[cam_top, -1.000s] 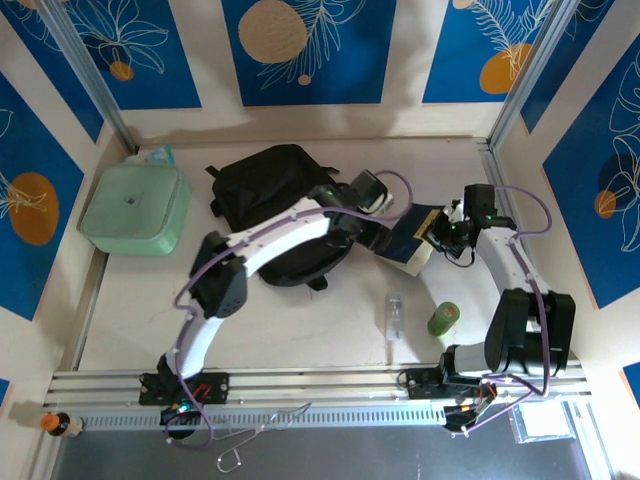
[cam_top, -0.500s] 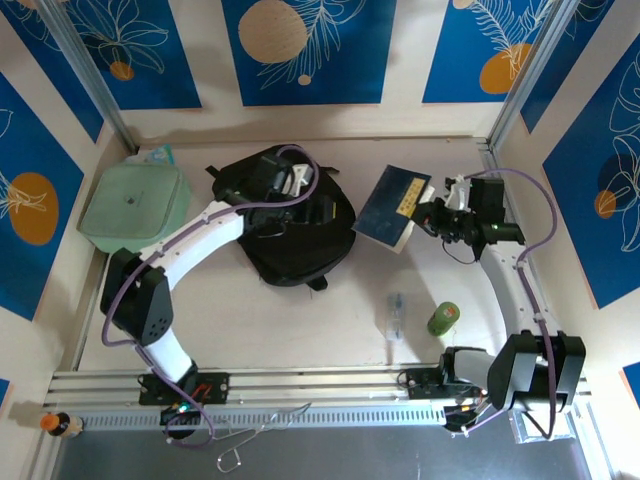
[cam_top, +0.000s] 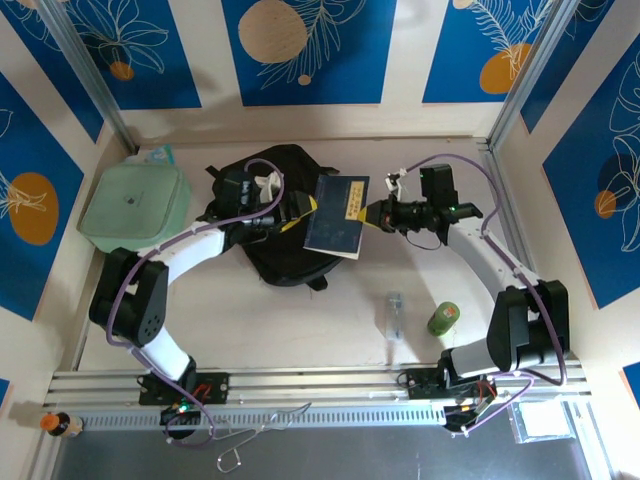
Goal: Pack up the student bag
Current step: Pass the book.
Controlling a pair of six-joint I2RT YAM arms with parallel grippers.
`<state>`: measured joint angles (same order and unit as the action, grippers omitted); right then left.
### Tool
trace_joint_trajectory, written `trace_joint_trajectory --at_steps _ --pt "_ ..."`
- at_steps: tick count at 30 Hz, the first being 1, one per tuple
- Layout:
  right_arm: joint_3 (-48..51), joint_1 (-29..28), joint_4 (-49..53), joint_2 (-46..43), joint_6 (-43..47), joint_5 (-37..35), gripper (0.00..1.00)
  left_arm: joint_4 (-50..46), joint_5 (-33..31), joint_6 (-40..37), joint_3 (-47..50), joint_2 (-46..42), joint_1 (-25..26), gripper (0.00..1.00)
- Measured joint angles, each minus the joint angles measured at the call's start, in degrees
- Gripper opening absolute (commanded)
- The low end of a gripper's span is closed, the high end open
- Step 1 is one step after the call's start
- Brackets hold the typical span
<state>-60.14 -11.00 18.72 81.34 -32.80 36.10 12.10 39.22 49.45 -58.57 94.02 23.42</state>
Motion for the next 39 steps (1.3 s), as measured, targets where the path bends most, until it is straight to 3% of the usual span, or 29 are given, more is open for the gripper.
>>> trace_joint_trajectory --at_steps 5,15,18,19,22,25,27,33,36,39 --pt "-1.44 -0.48 -0.28 1.79 0.04 1.9 0.0 0.9 2.12 0.87 -0.61 0.46 0.0 0.65" --pt "-4.59 -0.5 1.4 6.38 2.78 5.25 0.0 1.05 5.99 0.31 -4.46 3.52 0.0 0.39" --pt "-5.92 -0.5 2.19 7.85 4.04 6.23 0.0 0.98 6.67 0.35 -4.7 3.93 -0.02 0.25" --pt "-6.23 -0.5 2.45 8.15 4.33 6.23 0.04 0.96 6.84 0.33 -4.74 4.0 -0.07 0.19" --pt "-6.29 0.0 2.69 8.37 3.78 6.19 0.28 1.22 7.23 0.9 -4.83 4.0 -0.39 0.02" --pt "-5.9 1.38 0.7 8.35 1.4 6.36 0.56 2.43 6.6 2.01 -4.68 3.98 -0.76 0.0" --pt "-4.61 2.32 -1.92 8.02 -0.94 5.81 0.7 3.41 5.38 3.3 -3.91 3.76 -1.46 0.0" --pt "3.98 2.4 -10.97 3.39 -10.27 1.7 0.86 3.23 -3.3 5.95 -0.79 -0.9 -3.43 0.0" --pt "7.72 0.81 -17.18 1.4 -17.38 -0.28 1.0 3.72 -10.16 7.74 0.85 -5.35 -3.43 0.0" --pt "10.12 -2.86 -23.87 0.94 -24.41 -3.28 0.99 5.97 -17.4 10.82 3.45 -9.22 -3.41 0.0"
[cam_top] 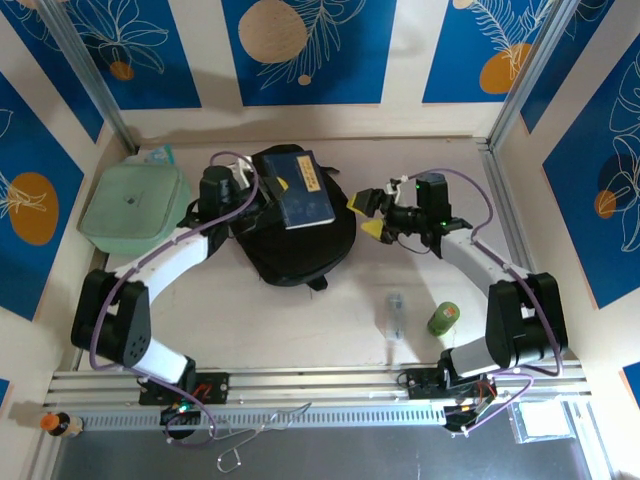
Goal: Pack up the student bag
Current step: Pass the book.
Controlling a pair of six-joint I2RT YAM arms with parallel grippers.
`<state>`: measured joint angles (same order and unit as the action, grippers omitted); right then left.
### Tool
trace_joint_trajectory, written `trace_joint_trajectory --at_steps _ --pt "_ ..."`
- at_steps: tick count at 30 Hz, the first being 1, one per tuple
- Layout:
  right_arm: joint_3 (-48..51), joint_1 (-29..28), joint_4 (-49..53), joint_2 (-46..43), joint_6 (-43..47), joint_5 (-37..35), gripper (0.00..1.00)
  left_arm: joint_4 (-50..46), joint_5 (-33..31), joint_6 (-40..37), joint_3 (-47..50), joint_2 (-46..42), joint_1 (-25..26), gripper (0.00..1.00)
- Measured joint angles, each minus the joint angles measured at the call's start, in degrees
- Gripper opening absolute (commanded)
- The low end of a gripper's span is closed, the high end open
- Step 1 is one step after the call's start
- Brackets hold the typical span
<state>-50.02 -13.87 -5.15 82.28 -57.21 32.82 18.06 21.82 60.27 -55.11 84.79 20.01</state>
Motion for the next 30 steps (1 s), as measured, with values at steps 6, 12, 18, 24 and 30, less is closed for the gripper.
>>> trace_joint_trajectory --at_steps 6,12,18,24,30 --pt "0.76 -7.82 -9.92 0.26 -10.8 -6.38 0.99 4.55 -10.84 6.64 3.61 -1.03 0.9 0.0" --pt "0.63 -11.72 -20.28 5.14 -19.82 -10.36 0.99 9.42 -19.06 12.31 6.05 -1.03 3.13 0.0" --pt "-0.68 -13.33 -26.1 11.17 -27.26 -12.24 0.94 13.2 -22.95 15.91 7.39 -0.94 4.9 0.0" --pt "-4.0 -14.69 -31.69 16.2 -33.33 -13.25 0.86 16.06 -24.06 17.51 7.45 -0.28 5.42 0.0" --pt "-6.84 -17.18 -34.93 19.98 -40.11 -16.31 0.72 16.2 -25.16 17.66 7.52 -0.22 5.53 0.0"
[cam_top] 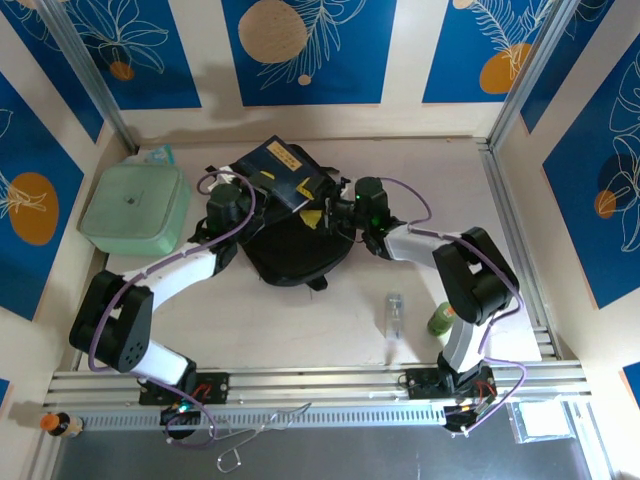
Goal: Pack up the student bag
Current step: Pass the book, then open the student bag at the top-center of the table.
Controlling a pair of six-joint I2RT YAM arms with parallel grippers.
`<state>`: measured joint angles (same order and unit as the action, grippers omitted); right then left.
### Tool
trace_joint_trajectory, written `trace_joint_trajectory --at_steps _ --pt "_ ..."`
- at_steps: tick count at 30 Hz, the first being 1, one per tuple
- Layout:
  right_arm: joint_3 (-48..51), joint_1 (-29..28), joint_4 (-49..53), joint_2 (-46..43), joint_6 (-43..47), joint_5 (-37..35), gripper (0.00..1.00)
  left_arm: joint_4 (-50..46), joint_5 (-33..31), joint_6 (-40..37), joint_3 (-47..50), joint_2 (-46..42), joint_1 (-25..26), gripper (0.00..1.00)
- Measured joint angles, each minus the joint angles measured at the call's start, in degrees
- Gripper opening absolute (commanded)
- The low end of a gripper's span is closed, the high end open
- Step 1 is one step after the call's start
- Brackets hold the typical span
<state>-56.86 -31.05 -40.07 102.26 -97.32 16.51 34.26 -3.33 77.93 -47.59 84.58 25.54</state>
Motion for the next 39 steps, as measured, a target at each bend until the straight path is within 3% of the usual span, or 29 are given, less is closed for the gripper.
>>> trace_joint_trajectory --at_steps 3,11,15,18,22,25,34,39 --pt "-0.07 -0.68 -0.44 0.07 -1.29 -1.86 0.63 -0.07 -0.66 -0.02 0.09 -0.04 0.0 0.0" --pt "-0.07 -0.37 -0.61 -0.04 -3.63 -4.59 0.29 0.07 -1.44 0.04 0.94 0.04 -0.02 0.0" --pt "-0.09 0.5 -1.03 -0.04 -3.45 -4.09 0.11 0.61 -0.98 0.2 0.94 1.11 -0.17 0.15" --pt "-0.09 0.98 -0.55 -0.04 -2.27 -3.58 0.02 0.44 -0.13 -0.22 0.96 1.44 -0.37 0.42" --pt "-0.07 2.45 3.34 -1.18 1.16 -3.72 0.0 -1.36 2.36 -3.61 0.94 1.36 -0.85 0.74" --pt "0.48 4.37 7.5 -3.63 5.2 -3.85 0.0 -7.37 4.2 -9.62 0.52 0.68 -1.16 0.87" --pt "4.74 12.92 21.42 -19.06 21.11 -4.98 0.0 -31.85 11.98 -35.23 -8.59 0.35 -0.35 1.0" --pt "5.46 17.64 29.03 -25.18 28.0 -6.54 0.0 -40.76 13.0 -45.79 -12.44 0.92 3.58 1.0"
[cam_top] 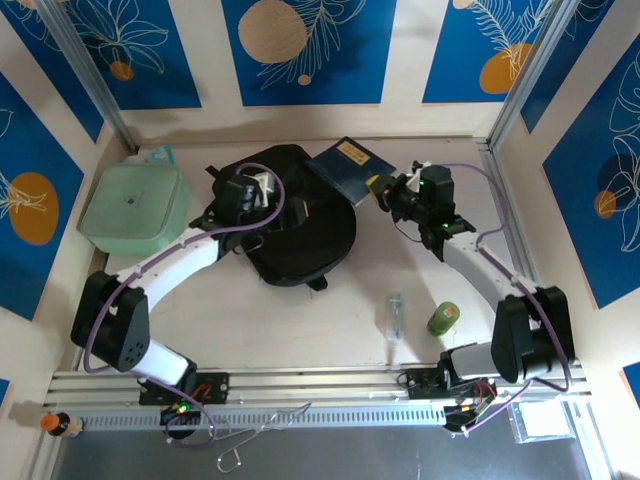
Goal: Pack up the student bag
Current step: Open the student bag at the top-center of the table.
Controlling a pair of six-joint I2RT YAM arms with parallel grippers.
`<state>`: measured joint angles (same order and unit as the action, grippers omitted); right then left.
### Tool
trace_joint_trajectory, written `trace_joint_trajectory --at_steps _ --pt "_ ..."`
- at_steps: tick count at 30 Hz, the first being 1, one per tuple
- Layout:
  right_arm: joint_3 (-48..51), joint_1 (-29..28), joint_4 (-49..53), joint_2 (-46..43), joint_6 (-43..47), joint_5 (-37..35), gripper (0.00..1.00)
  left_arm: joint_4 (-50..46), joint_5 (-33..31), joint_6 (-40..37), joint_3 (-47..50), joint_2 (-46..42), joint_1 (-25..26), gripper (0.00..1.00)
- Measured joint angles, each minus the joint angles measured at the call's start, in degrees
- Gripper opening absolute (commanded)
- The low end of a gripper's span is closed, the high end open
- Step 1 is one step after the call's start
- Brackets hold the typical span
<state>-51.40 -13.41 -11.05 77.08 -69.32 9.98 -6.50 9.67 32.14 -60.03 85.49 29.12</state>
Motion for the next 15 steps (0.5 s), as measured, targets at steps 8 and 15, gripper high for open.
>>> trace_joint_trajectory --at_steps 8,15 --pt "2.67 7.13 8.37 -6.49 6.64 -1.05 0.0 -6.23 0.22 -9.6 -6.82 6.27 9.2 0.96" --pt "4.42 11.74 11.47 -8.96 7.89 -1.01 0.0 -10.73 1.6 -12.83 -12.76 14.29 13.14 0.77"
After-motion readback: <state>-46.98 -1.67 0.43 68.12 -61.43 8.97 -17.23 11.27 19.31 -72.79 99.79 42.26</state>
